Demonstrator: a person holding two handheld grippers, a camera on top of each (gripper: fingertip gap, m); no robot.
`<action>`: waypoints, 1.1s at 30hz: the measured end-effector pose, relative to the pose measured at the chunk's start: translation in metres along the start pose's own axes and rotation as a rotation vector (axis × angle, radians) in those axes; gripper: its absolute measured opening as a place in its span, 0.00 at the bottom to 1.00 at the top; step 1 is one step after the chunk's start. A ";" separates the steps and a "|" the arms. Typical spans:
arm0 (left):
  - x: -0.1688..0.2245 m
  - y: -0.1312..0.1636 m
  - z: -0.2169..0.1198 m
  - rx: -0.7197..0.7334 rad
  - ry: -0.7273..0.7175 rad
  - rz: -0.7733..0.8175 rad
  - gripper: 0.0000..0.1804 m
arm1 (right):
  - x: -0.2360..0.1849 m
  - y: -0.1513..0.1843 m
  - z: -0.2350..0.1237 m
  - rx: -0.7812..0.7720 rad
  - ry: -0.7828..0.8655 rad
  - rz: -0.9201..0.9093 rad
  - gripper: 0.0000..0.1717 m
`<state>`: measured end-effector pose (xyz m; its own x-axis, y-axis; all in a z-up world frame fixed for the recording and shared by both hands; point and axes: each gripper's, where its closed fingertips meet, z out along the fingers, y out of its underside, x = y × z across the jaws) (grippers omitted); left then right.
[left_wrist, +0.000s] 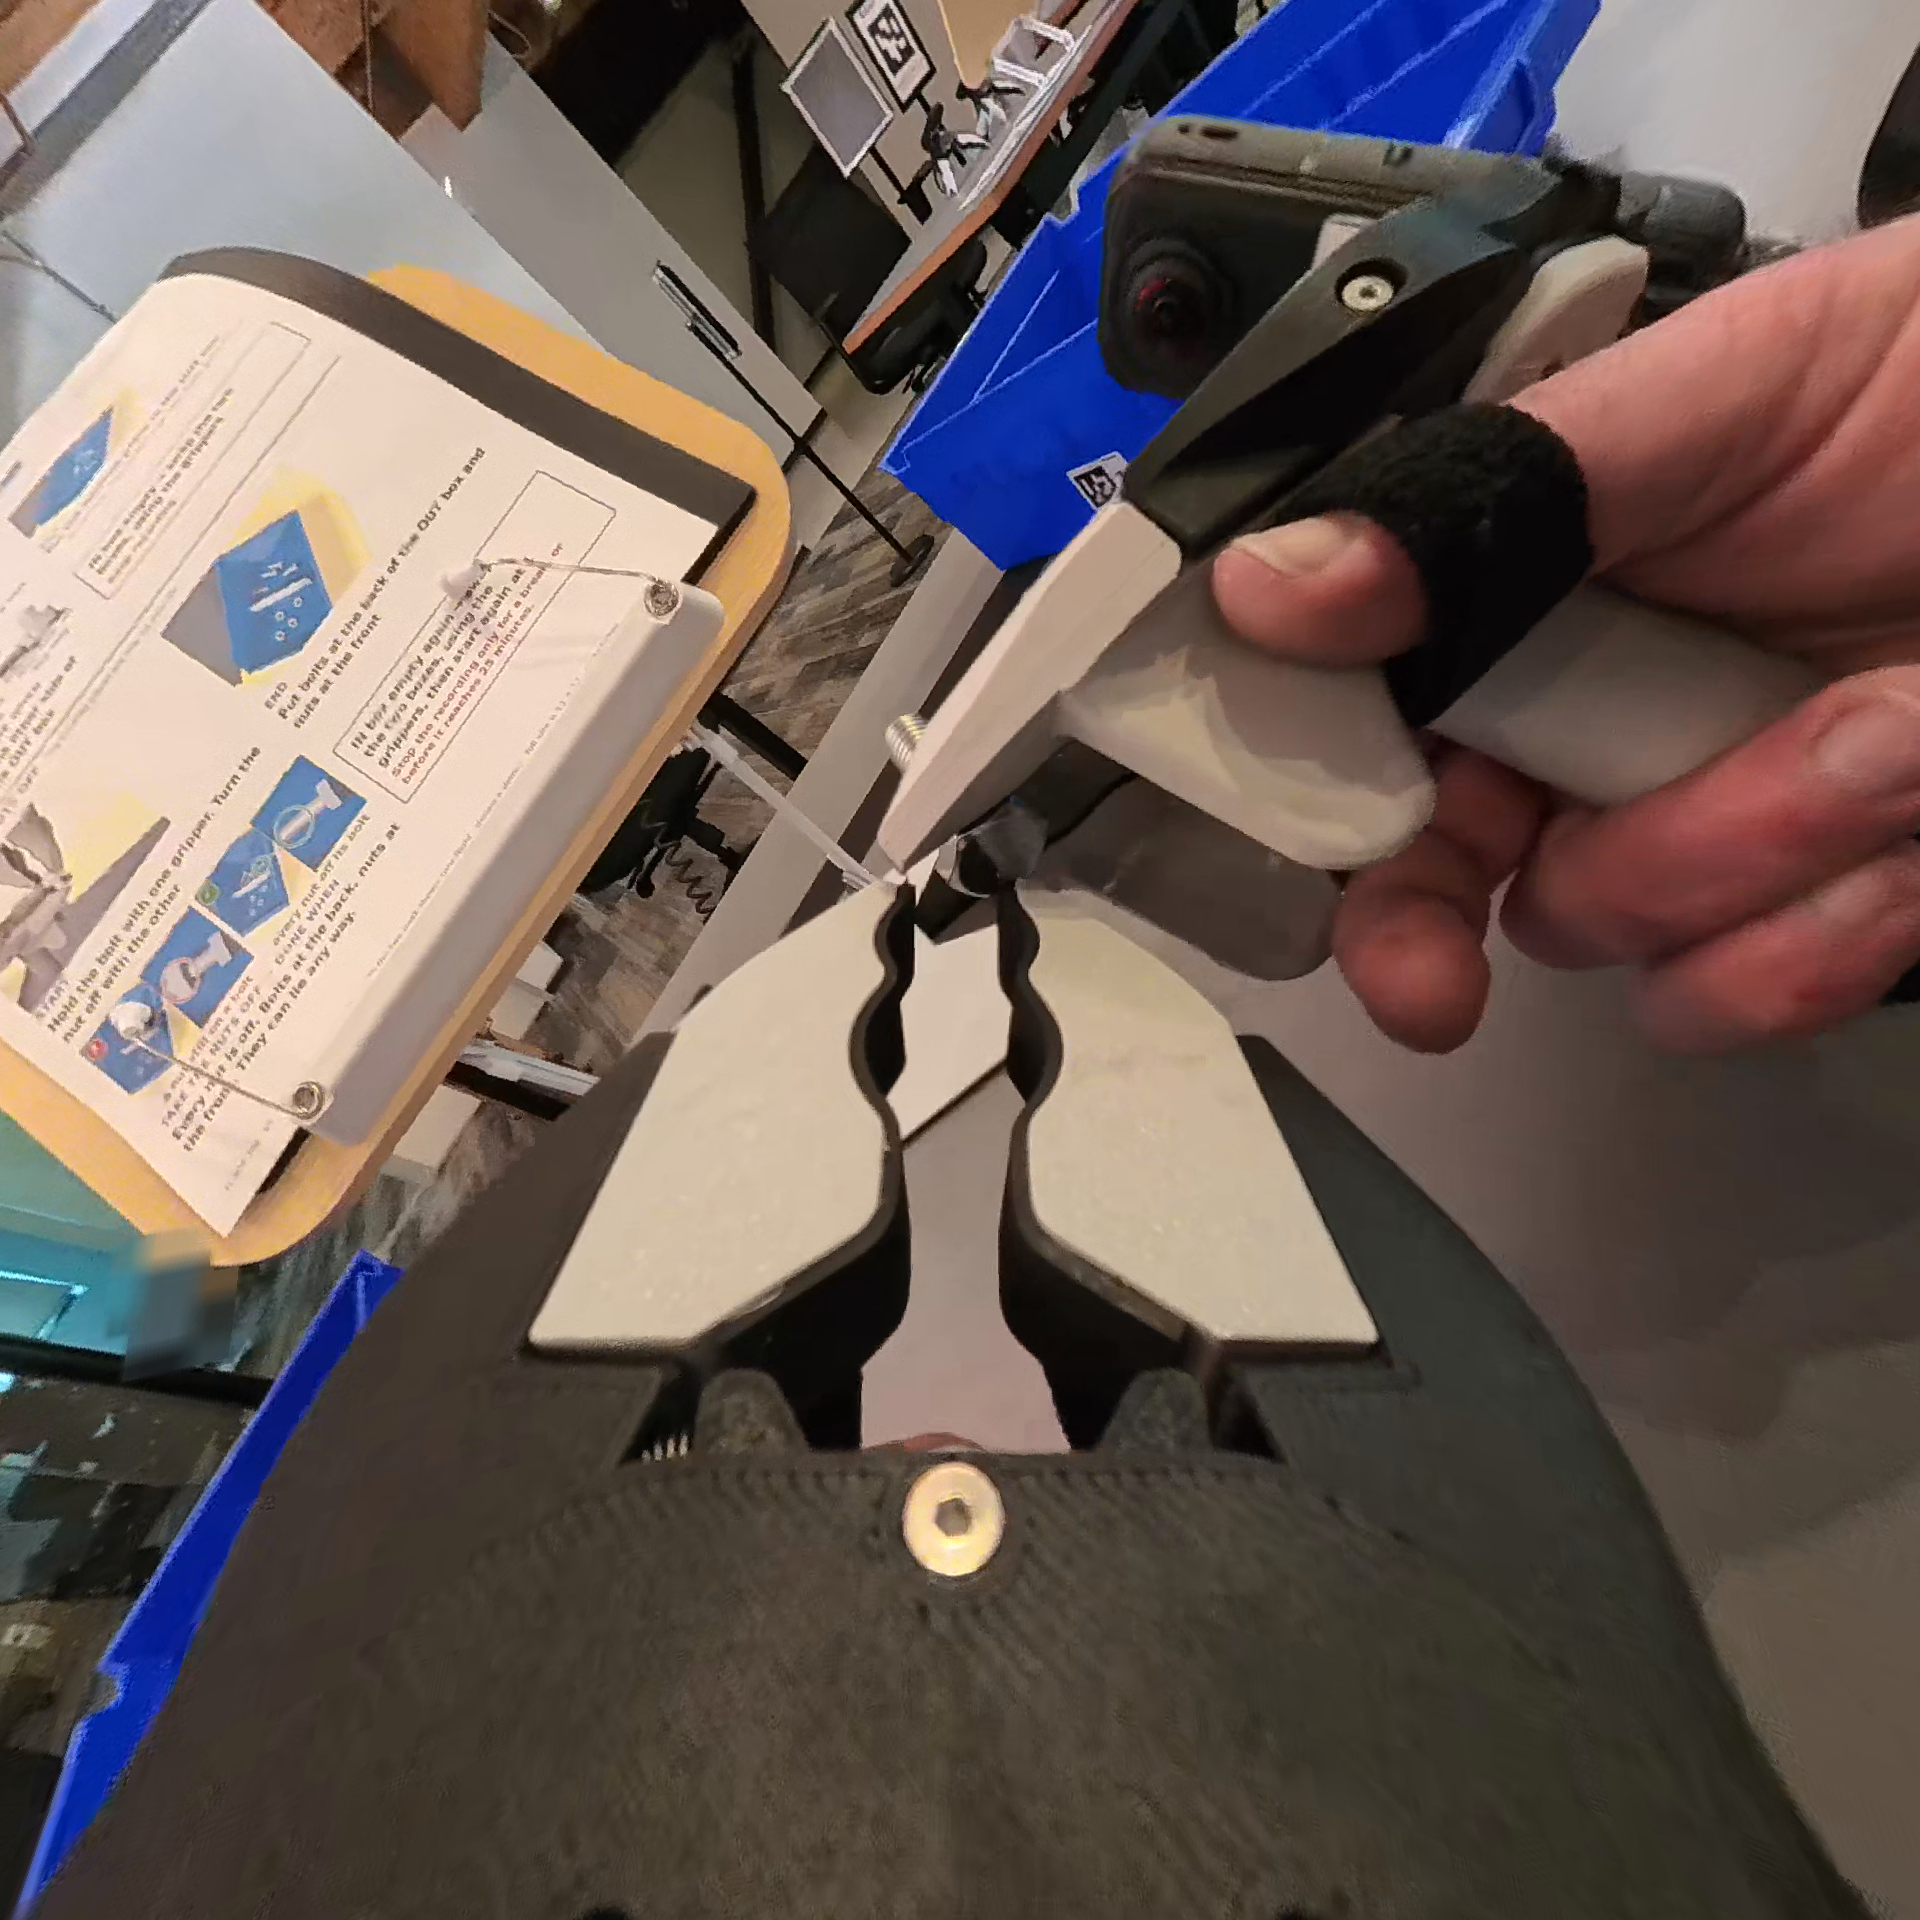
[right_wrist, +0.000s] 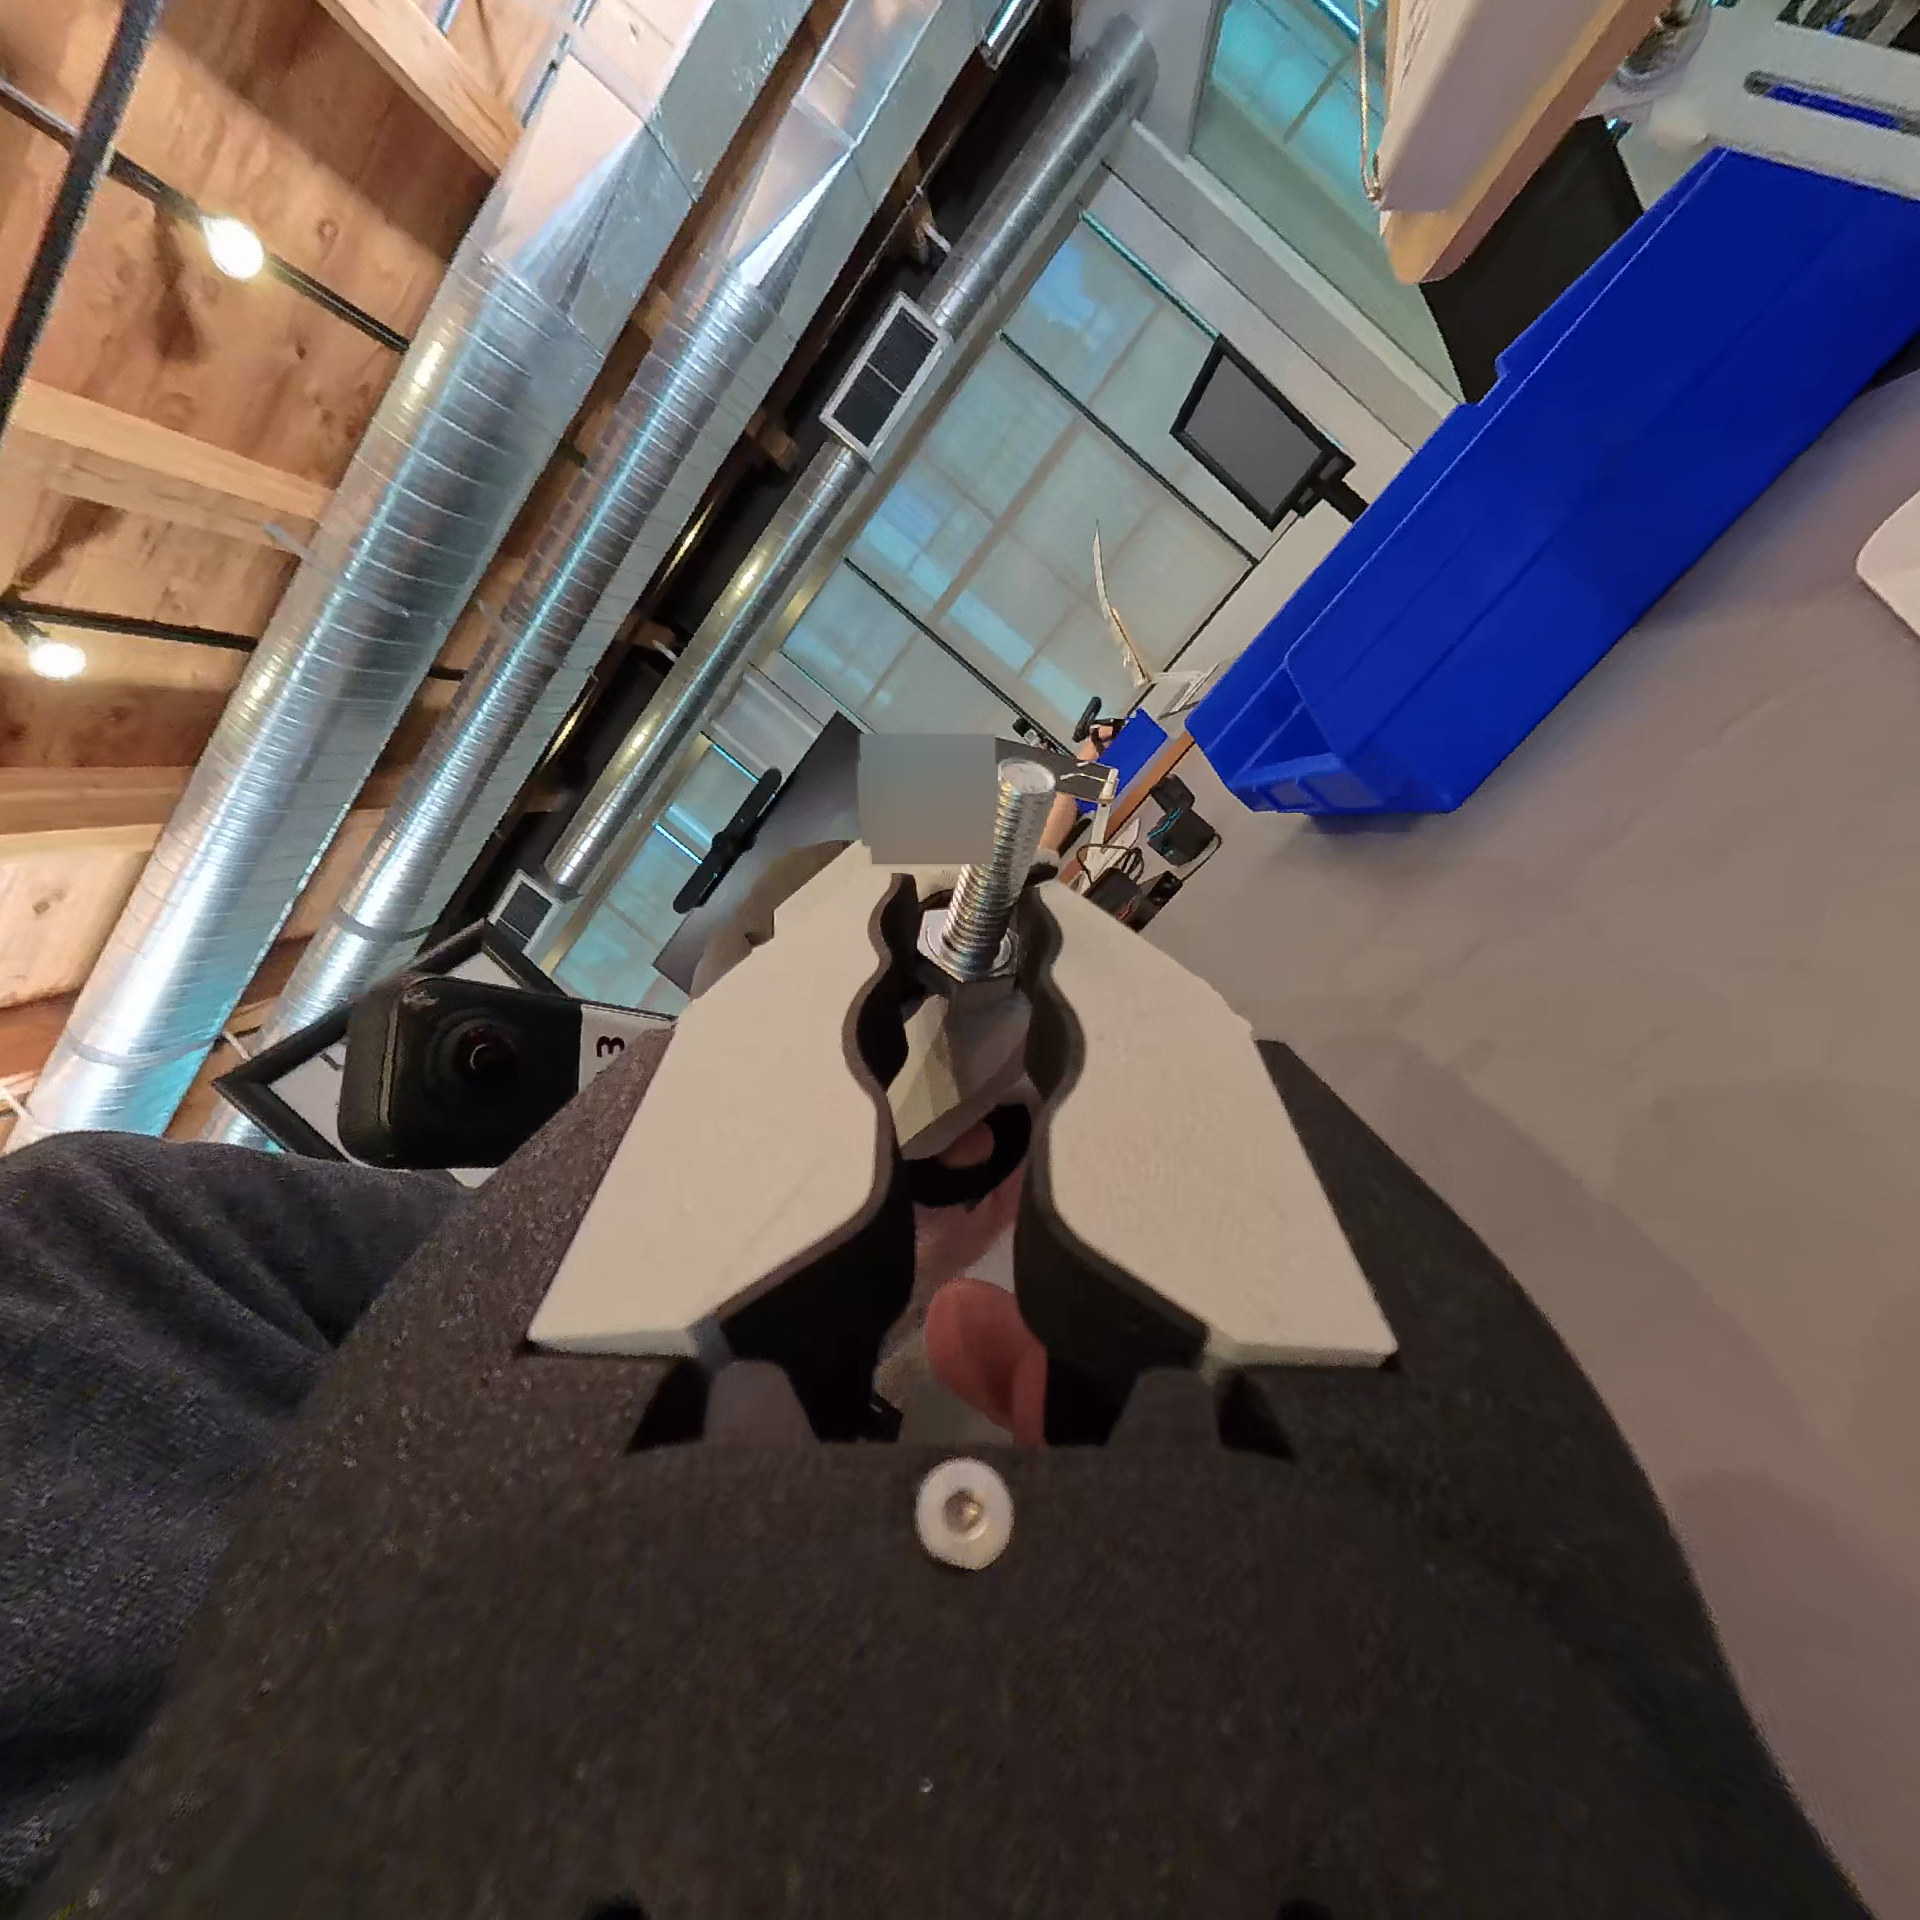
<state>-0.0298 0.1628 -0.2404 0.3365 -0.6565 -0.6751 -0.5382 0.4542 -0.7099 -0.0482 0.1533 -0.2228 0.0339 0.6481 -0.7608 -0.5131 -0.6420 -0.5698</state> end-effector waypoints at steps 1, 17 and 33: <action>-0.001 -0.001 -0.001 0.006 0.002 0.006 0.08 | -0.001 0.000 0.000 -0.006 -0.004 -0.006 0.11; 0.006 -0.014 -0.012 0.064 0.642 -0.567 0.09 | 0.022 0.018 -0.007 -0.332 0.229 -0.672 0.11; -0.007 -0.013 -0.008 0.088 0.670 -0.782 0.05 | 0.034 0.032 -0.015 -0.488 0.273 -0.832 0.20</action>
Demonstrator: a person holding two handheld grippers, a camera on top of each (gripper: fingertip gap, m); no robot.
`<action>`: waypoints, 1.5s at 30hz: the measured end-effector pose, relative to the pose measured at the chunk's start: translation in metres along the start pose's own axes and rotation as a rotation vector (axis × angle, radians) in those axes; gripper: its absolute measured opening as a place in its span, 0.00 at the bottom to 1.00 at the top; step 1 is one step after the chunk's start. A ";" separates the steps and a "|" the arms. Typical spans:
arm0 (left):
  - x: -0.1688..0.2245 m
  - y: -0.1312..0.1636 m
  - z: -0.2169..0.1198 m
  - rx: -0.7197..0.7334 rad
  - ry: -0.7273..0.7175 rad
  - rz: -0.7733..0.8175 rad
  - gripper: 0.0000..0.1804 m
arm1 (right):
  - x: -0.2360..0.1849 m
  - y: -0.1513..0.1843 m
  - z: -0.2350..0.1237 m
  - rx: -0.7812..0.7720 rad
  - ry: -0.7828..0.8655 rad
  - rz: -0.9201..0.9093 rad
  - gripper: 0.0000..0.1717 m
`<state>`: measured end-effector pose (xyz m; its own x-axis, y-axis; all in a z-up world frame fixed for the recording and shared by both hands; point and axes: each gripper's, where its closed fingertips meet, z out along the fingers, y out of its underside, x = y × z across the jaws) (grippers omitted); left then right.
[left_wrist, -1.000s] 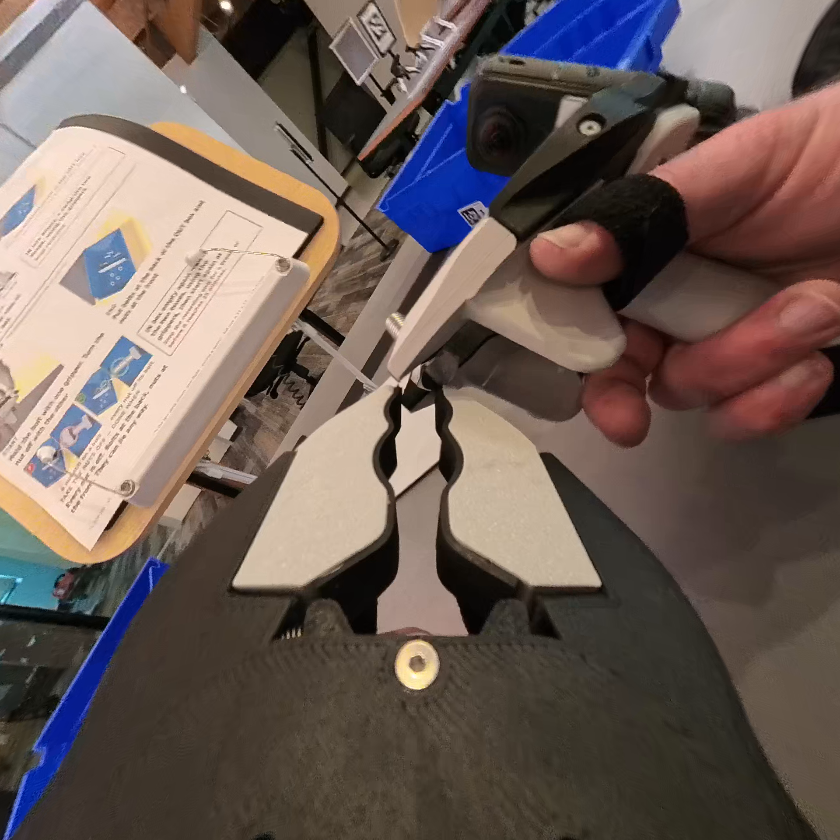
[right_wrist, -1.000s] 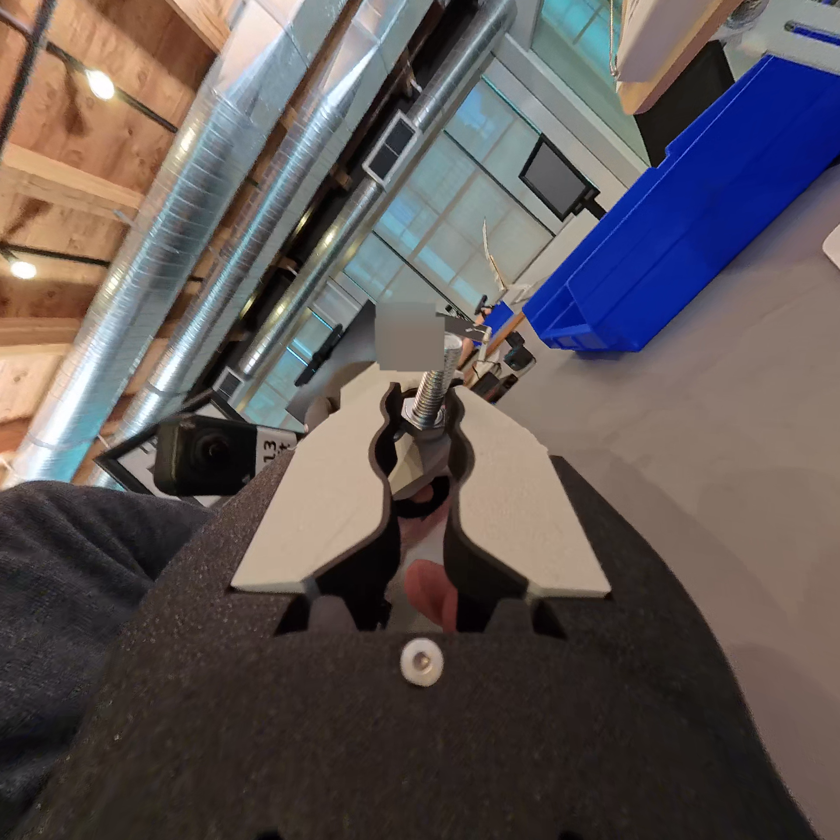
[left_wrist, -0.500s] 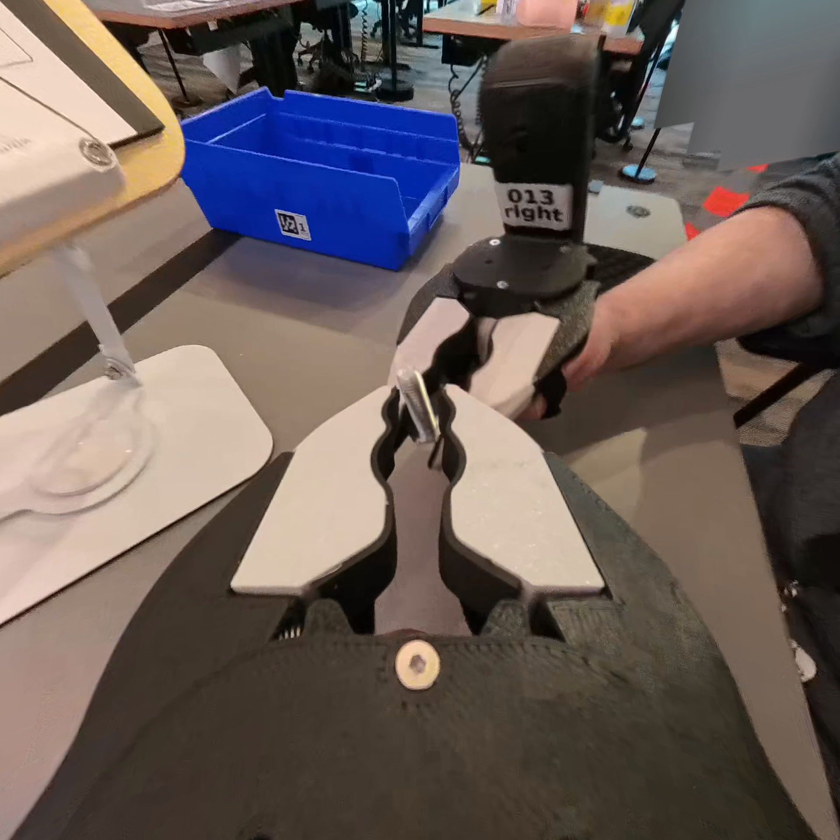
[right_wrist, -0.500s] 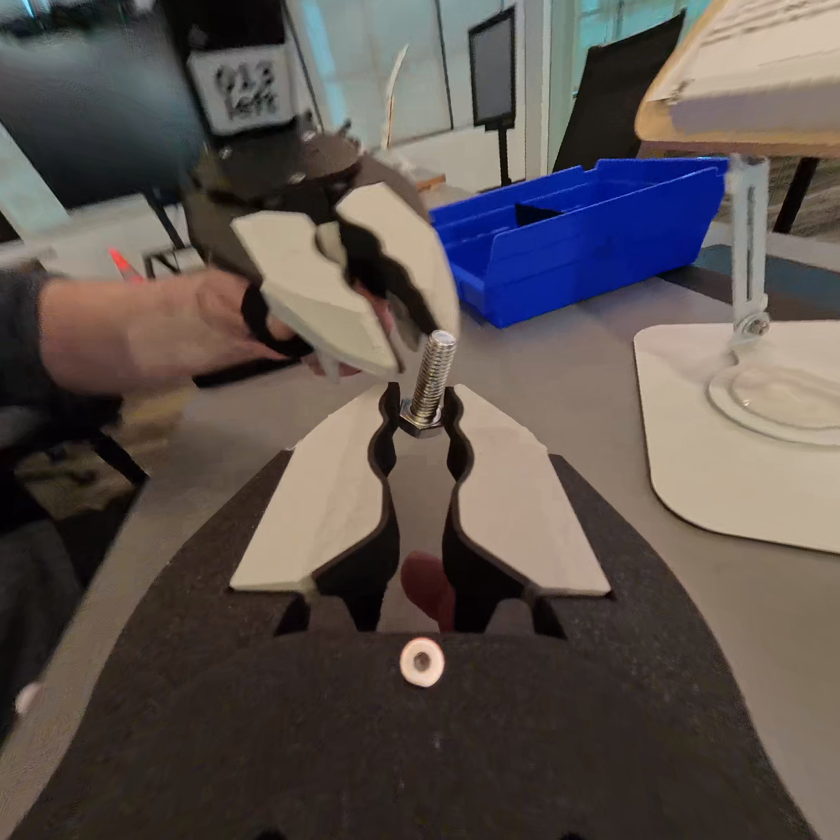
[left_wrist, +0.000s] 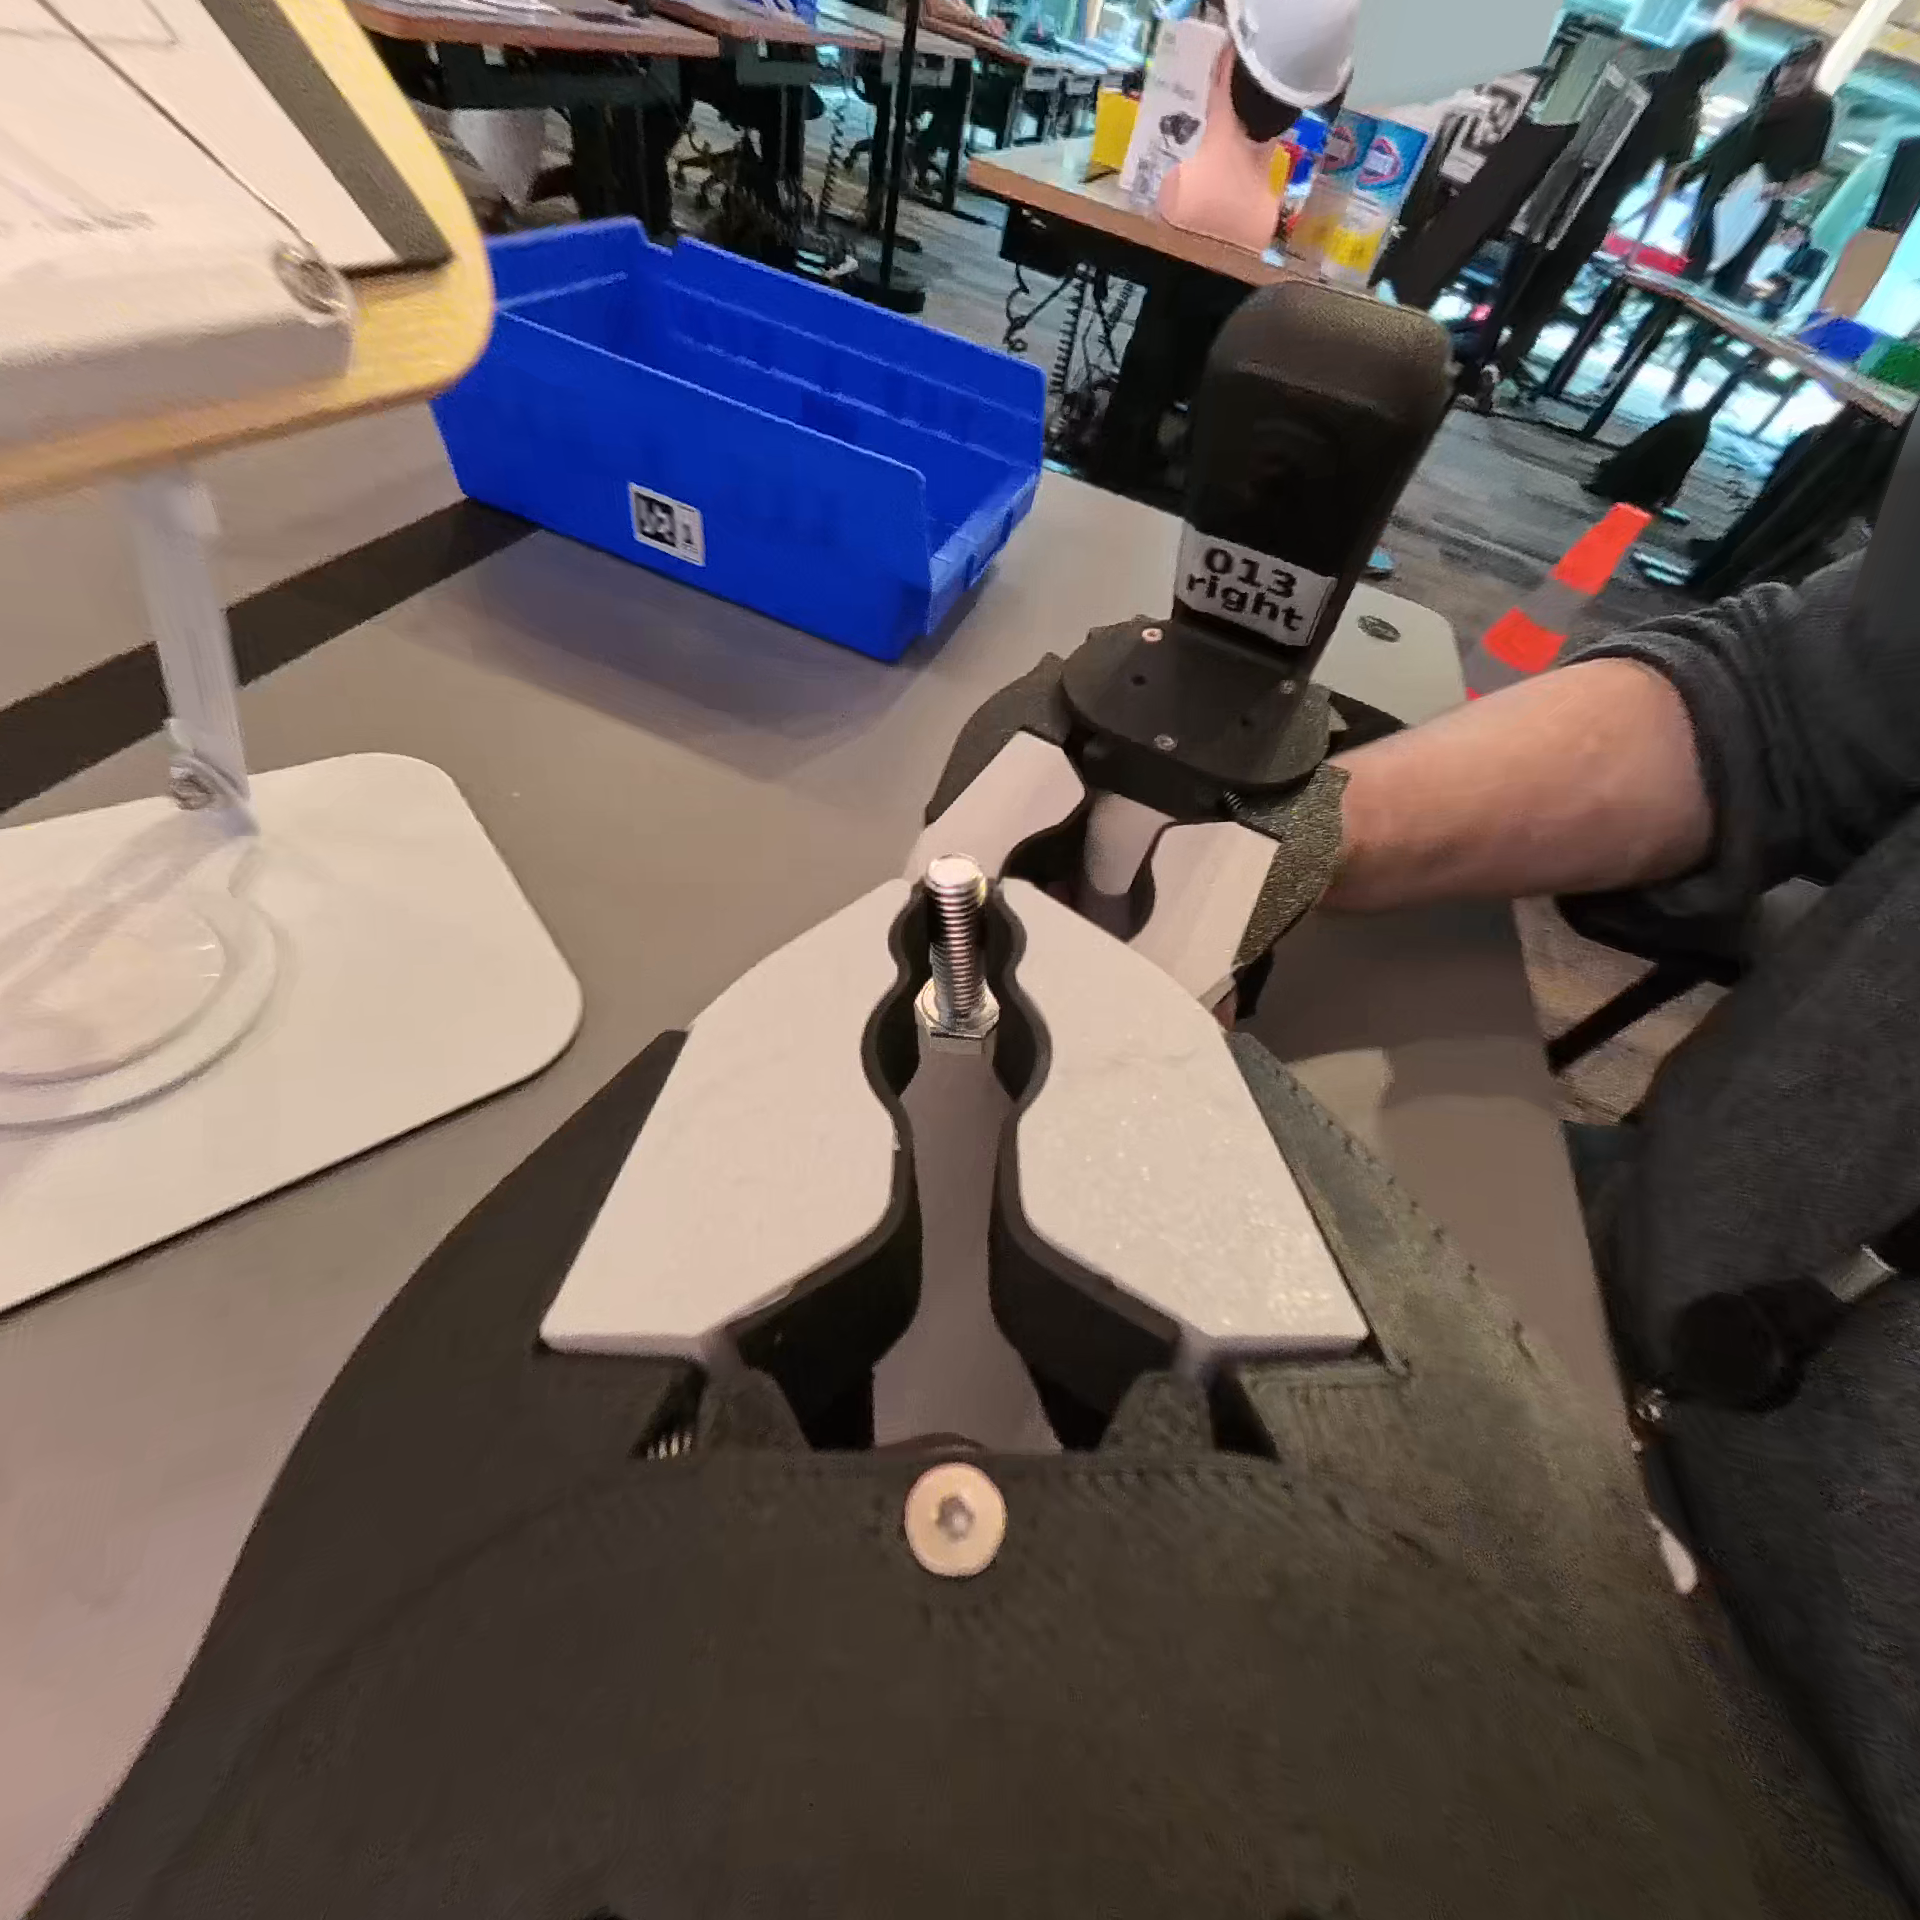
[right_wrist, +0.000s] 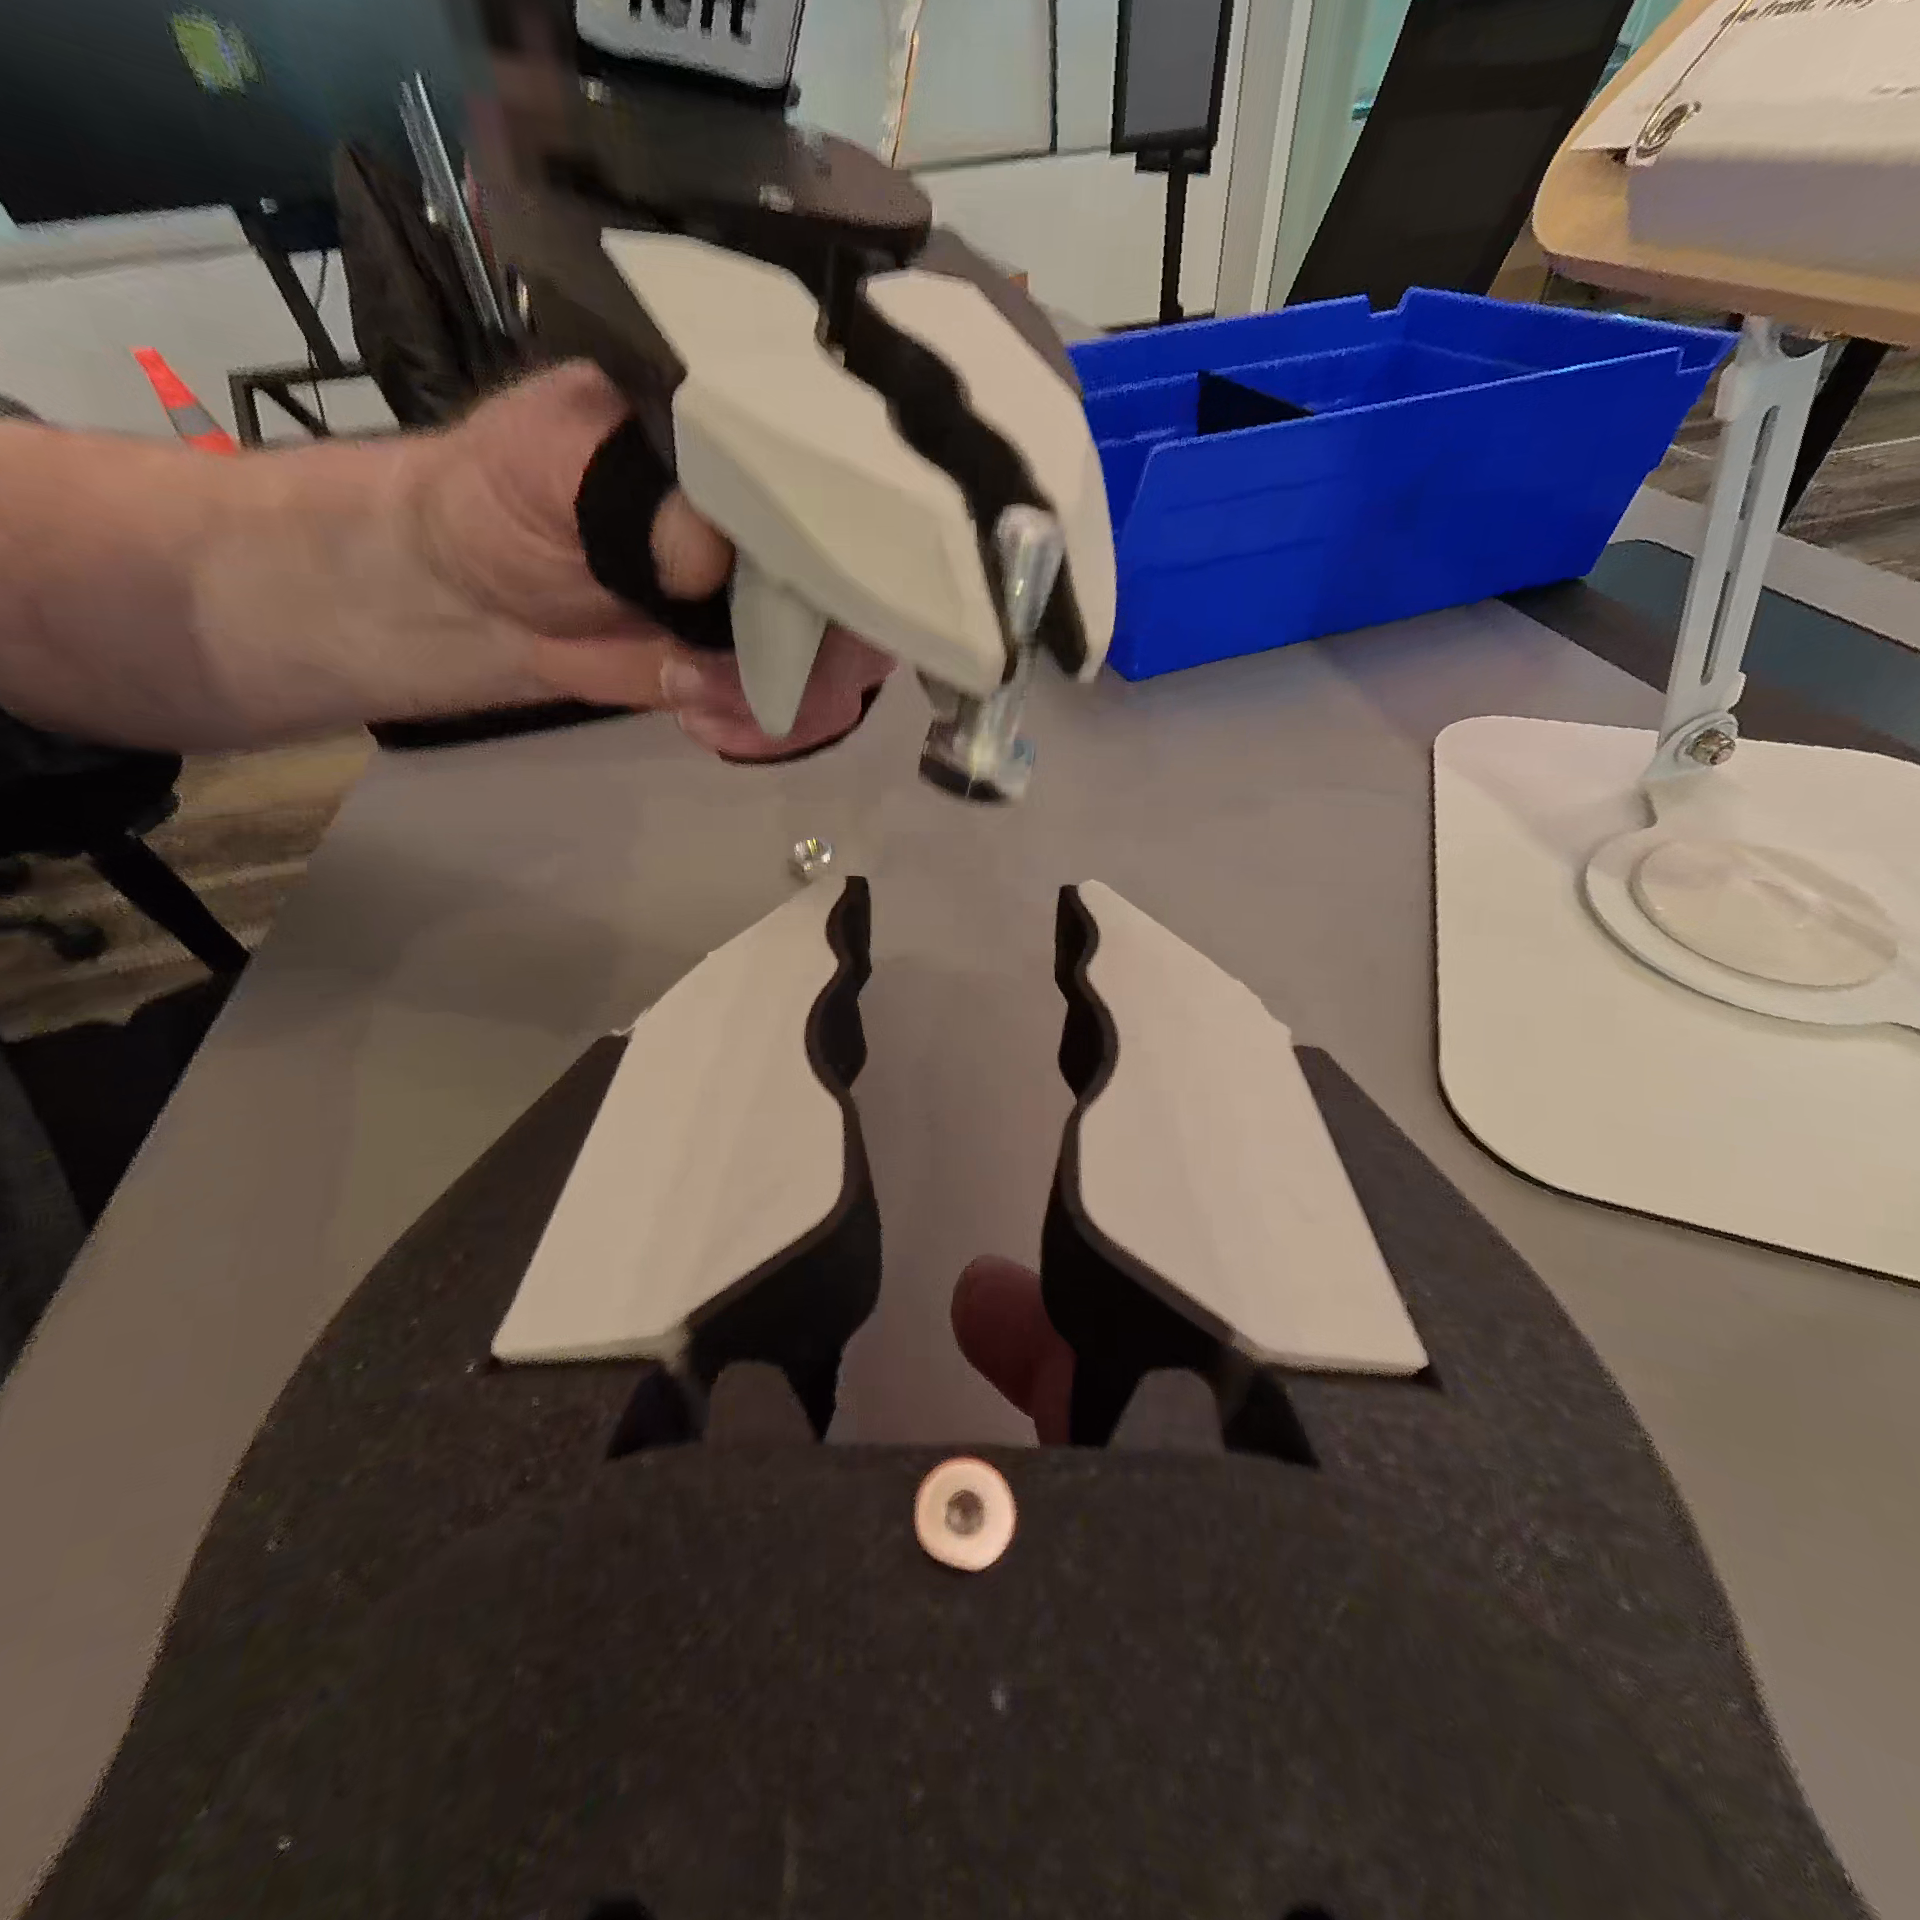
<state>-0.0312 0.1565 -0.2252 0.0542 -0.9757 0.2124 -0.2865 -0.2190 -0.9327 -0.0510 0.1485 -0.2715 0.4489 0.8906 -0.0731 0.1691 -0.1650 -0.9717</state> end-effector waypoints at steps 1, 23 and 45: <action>-0.003 0.000 -0.003 -0.003 -0.021 0.022 0.05 | 0.001 0.001 -0.002 -0.020 0.003 -0.022 0.20; 0.023 0.004 -0.004 -0.034 0.141 0.028 0.05 | -0.022 -0.023 -0.004 0.064 -0.116 0.031 0.08; 0.030 0.014 0.006 -0.040 0.148 0.062 0.05 | -0.016 -0.054 -0.021 0.210 -0.164 0.084 0.05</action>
<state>-0.0281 0.1242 -0.2339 -0.1056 -0.9744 0.1987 -0.3231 -0.1554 -0.9335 -0.0491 0.1349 -0.2134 0.3031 0.9369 -0.1742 -0.0560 -0.1650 -0.9847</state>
